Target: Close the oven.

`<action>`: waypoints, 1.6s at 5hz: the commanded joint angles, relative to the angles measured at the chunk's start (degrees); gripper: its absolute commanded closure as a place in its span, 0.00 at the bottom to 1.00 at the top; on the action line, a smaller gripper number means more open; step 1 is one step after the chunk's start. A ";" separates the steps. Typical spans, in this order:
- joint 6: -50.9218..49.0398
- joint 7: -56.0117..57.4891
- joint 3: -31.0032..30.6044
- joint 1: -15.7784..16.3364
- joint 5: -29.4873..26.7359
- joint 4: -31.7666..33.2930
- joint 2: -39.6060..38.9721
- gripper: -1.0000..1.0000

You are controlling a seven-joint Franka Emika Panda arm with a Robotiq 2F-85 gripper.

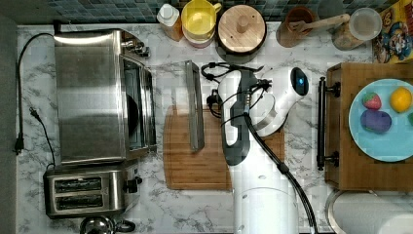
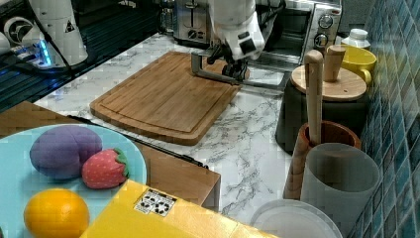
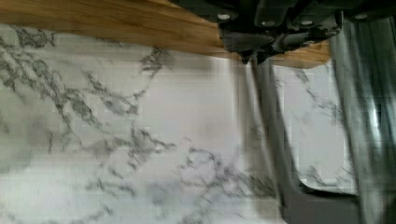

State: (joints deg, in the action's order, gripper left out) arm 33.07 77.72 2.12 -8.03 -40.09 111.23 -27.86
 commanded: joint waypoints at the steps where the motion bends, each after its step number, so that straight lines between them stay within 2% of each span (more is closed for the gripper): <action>1: 1.29 4.87 -4.79 -1.85 -6.38 -0.30 5.19 1.00; 2: -0.49 3.97 -4.90 -2.26 -4.71 -0.93 6.44 1.00; 3: -2.97 2.81 -4.91 -1.17 -2.57 -2.33 4.08 1.00; 4: -8.39 0.01 -4.69 0.59 1.23 -6.65 0.29 1.00; 5: -8.26 -2.64 -4.86 3.33 4.15 -6.84 -2.10 1.00; 6: -6.90 -1.87 -5.47 3.11 2.11 -5.05 -0.78 1.00; 8: -10.54 -0.32 -6.24 1.16 -3.11 -4.68 1.32 1.00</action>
State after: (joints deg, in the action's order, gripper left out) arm 25.29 77.89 -0.31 -8.35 -39.84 109.95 -29.66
